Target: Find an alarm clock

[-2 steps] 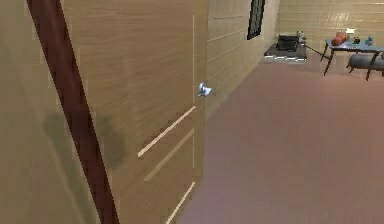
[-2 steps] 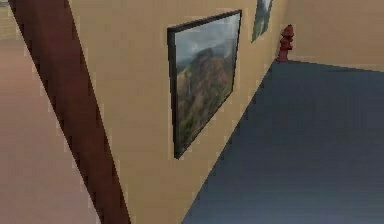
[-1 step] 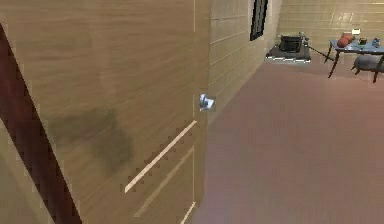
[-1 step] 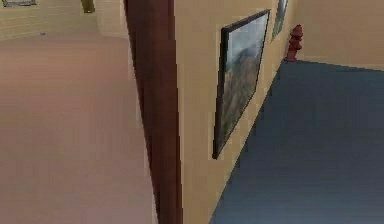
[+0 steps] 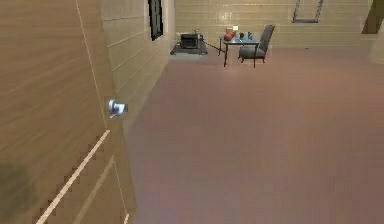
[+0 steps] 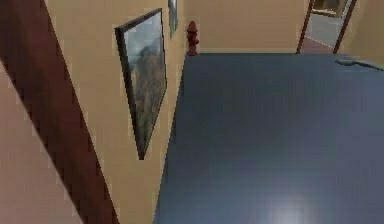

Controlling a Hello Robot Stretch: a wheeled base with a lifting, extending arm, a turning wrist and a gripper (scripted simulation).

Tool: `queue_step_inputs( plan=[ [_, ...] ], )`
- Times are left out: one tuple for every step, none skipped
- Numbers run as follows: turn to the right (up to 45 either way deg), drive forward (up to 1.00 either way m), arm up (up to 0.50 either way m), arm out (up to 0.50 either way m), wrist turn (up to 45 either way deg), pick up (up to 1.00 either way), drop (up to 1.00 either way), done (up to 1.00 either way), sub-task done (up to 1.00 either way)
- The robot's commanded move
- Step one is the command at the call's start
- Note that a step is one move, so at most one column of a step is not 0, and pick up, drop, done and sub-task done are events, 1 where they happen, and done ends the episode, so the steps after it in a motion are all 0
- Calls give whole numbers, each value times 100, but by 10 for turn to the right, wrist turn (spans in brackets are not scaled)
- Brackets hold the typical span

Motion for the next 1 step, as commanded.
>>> queue_step_inputs(
  plan=[
    [0, 30, 0, 0, 0, 0, 0, 0, 0]
  ],
)
